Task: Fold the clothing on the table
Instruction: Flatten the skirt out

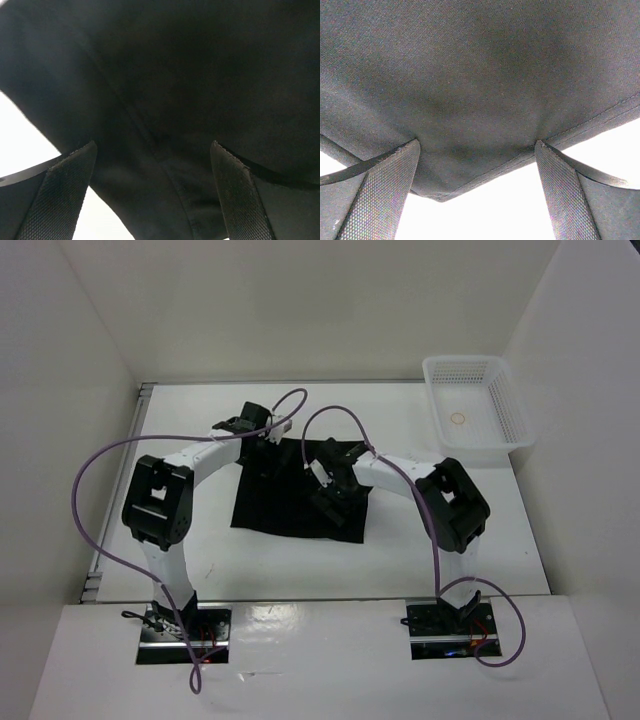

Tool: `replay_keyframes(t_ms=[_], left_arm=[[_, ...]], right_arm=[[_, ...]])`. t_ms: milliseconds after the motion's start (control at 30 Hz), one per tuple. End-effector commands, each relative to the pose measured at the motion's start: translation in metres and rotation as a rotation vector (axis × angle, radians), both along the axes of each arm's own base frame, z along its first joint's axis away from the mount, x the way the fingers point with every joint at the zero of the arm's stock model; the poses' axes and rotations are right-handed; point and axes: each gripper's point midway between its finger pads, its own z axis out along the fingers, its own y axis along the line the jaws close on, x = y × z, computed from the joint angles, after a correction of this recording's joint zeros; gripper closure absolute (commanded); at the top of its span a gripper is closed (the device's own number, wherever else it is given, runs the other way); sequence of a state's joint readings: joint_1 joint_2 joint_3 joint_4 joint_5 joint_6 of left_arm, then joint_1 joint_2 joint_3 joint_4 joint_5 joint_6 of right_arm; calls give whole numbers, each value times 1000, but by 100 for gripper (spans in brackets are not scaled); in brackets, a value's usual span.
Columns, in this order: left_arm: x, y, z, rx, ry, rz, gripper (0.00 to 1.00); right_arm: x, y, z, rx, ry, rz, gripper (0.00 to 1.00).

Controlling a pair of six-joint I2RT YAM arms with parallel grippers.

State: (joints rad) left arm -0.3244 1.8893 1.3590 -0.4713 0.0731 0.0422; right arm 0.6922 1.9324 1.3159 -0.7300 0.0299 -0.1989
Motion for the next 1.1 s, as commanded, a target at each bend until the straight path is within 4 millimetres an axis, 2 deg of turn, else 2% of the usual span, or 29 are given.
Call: replay_keyframes(t_ms=[0,167,233,400,467,567,600,667,700,733,767,833,867,900,933,967,1000,1033,1067], left_arm=[[-2,-12,-13,-45,83,4,0],[-9,-14,-28,-52,146,18,0],[-22,-12,-39,-22,202,16,0],[-41,-2,-47,18,259,26,0],[-50,3,-47,34,275,31,0],[-57,6,-40,40,280,23,0],[-65,9,-40,48,304,23,0],[-71,4,-33,37,301,-19,0],[-77,3,-30,25,315,-25,0],[-82,0,-30,25,327,-47,0],[-85,-5,-24,23,312,-62,0],[-93,-9,-22,25,318,-99,0],[-100,-13,-21,25,327,-126,0],[-103,-19,-21,9,333,-142,0],[-110,-21,-20,6,345,-169,0],[-117,-26,-19,4,357,-208,0],[-121,-33,-18,-21,367,-227,0],[-126,-37,-17,-31,367,-254,0],[-133,-43,-16,-33,380,-289,0]], right_arm=[[1,-3,15,19,-28,-10,0],[4,-8,15,19,-28,-28,0],[6,-9,16,11,-34,-31,0],[25,-26,10,-8,-43,-94,0],[44,-30,12,1,-60,-122,0],[61,-40,10,-21,-77,-152,0],[72,-44,8,-20,-81,-173,0],[88,-53,7,-35,-99,-199,0],[101,-47,5,-29,-109,-199,0],[108,-50,4,-37,-114,-214,0],[124,-42,12,-15,-147,-216,0],[133,-40,2,-36,-135,-218,0],[149,-34,11,-20,-176,-223,0],[155,-30,11,-14,-185,-223,0],[159,-30,2,-33,-173,-225,0],[173,-23,11,-12,-203,-227,0],[179,-17,11,-15,-222,-223,0],[180,-16,-3,-34,-193,-221,0],[198,-9,10,-16,-239,-227,0]])
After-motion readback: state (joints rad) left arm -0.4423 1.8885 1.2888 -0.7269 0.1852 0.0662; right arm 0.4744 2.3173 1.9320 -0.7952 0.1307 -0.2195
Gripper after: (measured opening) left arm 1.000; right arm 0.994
